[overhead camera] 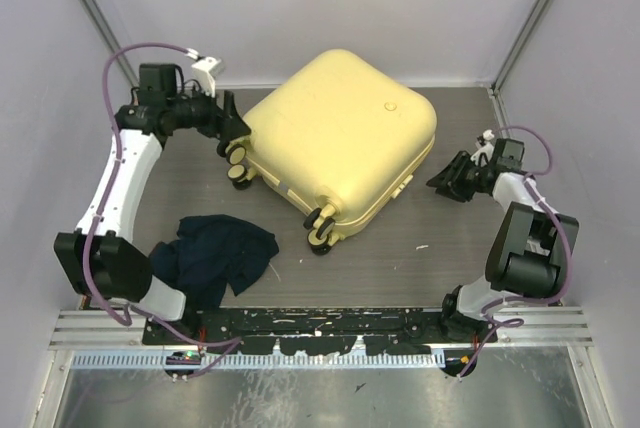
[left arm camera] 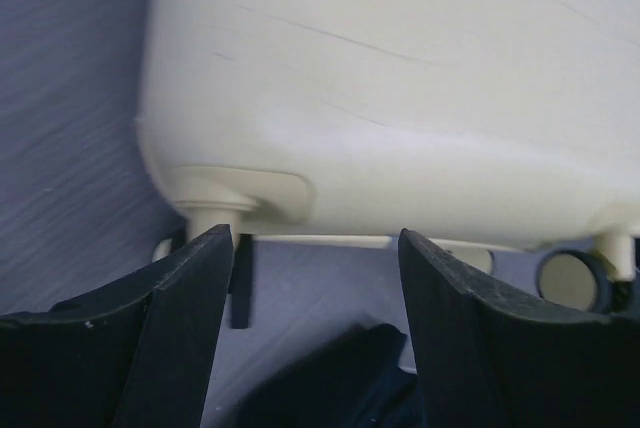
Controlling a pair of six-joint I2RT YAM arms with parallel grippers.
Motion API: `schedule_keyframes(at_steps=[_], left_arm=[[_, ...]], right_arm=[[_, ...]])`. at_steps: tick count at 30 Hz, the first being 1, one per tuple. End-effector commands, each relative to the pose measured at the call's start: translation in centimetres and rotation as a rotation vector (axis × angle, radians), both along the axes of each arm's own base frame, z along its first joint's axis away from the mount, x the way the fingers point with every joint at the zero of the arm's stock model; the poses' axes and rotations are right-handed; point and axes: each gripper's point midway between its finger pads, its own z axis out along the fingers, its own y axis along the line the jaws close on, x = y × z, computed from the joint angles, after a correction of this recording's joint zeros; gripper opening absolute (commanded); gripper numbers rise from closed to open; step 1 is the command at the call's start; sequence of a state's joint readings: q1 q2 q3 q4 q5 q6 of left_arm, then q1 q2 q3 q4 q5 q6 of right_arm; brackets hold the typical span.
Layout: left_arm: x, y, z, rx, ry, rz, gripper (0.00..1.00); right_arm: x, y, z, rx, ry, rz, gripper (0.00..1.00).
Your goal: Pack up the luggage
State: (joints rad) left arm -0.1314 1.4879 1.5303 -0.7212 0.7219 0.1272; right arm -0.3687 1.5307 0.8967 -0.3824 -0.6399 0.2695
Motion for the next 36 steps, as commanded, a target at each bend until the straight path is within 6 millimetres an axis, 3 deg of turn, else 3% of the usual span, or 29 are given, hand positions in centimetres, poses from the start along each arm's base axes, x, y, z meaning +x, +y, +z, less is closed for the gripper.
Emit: schedule_keyframes(at_steps=[1, 3, 6, 11, 14, 18, 24, 28, 32, 36], left_arm=[[7.1, 5.5, 2.2, 0.059, -0.119, 0.252, 0.68], [9.2, 7.3, 1.1, 0.126, -0.111, 0.287, 0.67], [11.0, 8.0, -1.6, 0.203, -0.077, 0.256, 0.66], [10.9, 7.0, -6.1, 0.211, 0.01, 0.147, 0.62], [9.0, 5.5, -8.1, 0.212, 0.049, 0.052, 0.59], [5.2, 2.6, -9.7, 0.254, 0.083, -0.093, 0.57], [-1.6, -2.1, -9.7, 0.202, 0.103, -0.237, 0.56], [-4.3, -4.3, -9.8, 0.169, 0.078, -0.279, 0.57], [-4.5, -4.1, -9.5, 0.118, 0.092, -0.194, 0.59], [-3.3, -1.6, -8.9, 0.044, 0.039, -0.074, 0.7]], right_arm=[[1.9, 2.9, 1.0, -0.001, -0.073, 0.018, 0.43], [2.4, 4.4, 1.0, -0.001, -0.084, 0.048, 0.42], [3.3, 6.1, 1.2, 0.009, -0.101, 0.084, 0.4], [5.4, 7.7, 2.1, 0.01, -0.141, 0.137, 0.38], [7.7, 7.8, 2.3, 0.0, -0.166, 0.157, 0.38], [11.4, 7.6, 3.2, -0.018, -0.221, 0.189, 0.38], [18.0, 9.3, 5.8, -0.014, -0.331, 0.255, 0.43], [21.6, 10.8, 8.2, -0.043, -0.435, 0.316, 0.49], [24.7, 9.0, 9.0, -0.14, -0.49, 0.321, 0.58], [24.9, 3.9, 10.9, -0.227, -0.507, 0.261, 0.7]])
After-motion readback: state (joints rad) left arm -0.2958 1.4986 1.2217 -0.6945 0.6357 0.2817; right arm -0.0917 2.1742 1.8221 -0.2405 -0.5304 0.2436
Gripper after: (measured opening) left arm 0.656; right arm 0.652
